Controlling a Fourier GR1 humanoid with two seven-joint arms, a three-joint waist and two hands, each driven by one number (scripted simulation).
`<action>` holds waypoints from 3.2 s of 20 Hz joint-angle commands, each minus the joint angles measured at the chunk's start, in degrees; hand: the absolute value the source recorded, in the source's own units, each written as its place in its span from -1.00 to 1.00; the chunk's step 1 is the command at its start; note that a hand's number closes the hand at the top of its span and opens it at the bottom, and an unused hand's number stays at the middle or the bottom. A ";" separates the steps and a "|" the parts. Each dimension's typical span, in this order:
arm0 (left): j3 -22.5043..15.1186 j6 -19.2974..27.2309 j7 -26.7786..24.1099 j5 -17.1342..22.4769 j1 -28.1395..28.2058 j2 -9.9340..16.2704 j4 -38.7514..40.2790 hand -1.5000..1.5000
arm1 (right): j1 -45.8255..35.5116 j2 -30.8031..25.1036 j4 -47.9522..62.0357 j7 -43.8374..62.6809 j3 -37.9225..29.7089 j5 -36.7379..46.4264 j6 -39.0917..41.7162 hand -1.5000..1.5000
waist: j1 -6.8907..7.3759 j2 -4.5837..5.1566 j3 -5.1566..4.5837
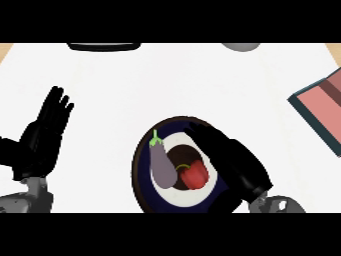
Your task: Pick the bell pepper from the plate and place it in the cardboard box
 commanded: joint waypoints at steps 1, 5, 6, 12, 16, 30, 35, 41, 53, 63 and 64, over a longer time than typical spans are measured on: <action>3.41 -2.05 2.07 1.69 -0.76 1.86 -1.44 0.00 | 1.52 -0.28 3.69 -4.67 -0.75 2.48 -2.05 -1.00 | 0.02 0.00 0.00; 3.16 -1.63 2.41 -0.19 -4.98 0.83 3.43 0.00 | 2.85 0.80 5.74 -7.63 -0.38 3.65 -3.06 -1.00 | -0.15 0.01 0.00; 3.02 -2.63 -0.62 0.64 -0.81 -0.09 1.54 0.00 | 2.83 3.29 9.22 -6.94 2.44 6.70 -6.08 -1.00 | 0.02 0.01 0.00; 3.47 -3.55 1.46 -0.29 -0.31 0.01 -0.63 0.00 | 0.12 6.17 7.72 -3.39 0.64 7.14 -0.50 -1.00 | 0.04 -0.01 -0.01; 4.66 -2.77 3.02 -0.12 -5.65 -0.32 2.67 0.00 | 0.64 5.17 10.93 -8.04 -1.71 6.75 -2.25 -1.00 | -0.05 0.03 0.00; 0.38 0.77 -0.38 -6.70 -1.51 -5.97 0.93 0.00 | 1.74 5.16 12.97 -13.44 -2.52 10.57 -3.91 -1.00 | -0.13 -0.01 0.00; 3.18 -2.40 2.71 -3.22 -0.49 -3.37 -1.92 0.00 | 1.57 6.14 17.45 -15.89 3.10 17.13 -11.32 1.00 | 0.02 0.00 0.00; 4.22 -4.92 -1.27 -3.03 -0.53 -2.74 2.64 0.00 | -1.90 7.69 16.49 -16.64 0.57 18.40 -11.58 1.00 | 0.01 0.02 -0.01; 2.92 -2.20 1.65 -4.33 -2.51 -4.69 1.22 0.00 | 11.00 -1.13 -6.03 -10.04 7.10 26.72 -7.89 1.00 | -0.37 -0.06 -0.01; 4.45 -3.26 1.45 -3.59 -2.40 -3.48 1.68 0.00 | 12.91 0.94 -28.17 -4.63 9.31 26.50 -0.34 1.00 | -0.47 -0.07 -0.01; 5.60 -3.00 -0.36 -3.38 -2.42 -3.39 2.26 0.00 | 12.68 5.68 -30.58 -0.45 9.40 25.73 0.83 1.00 | -0.67 -0.09 -0.05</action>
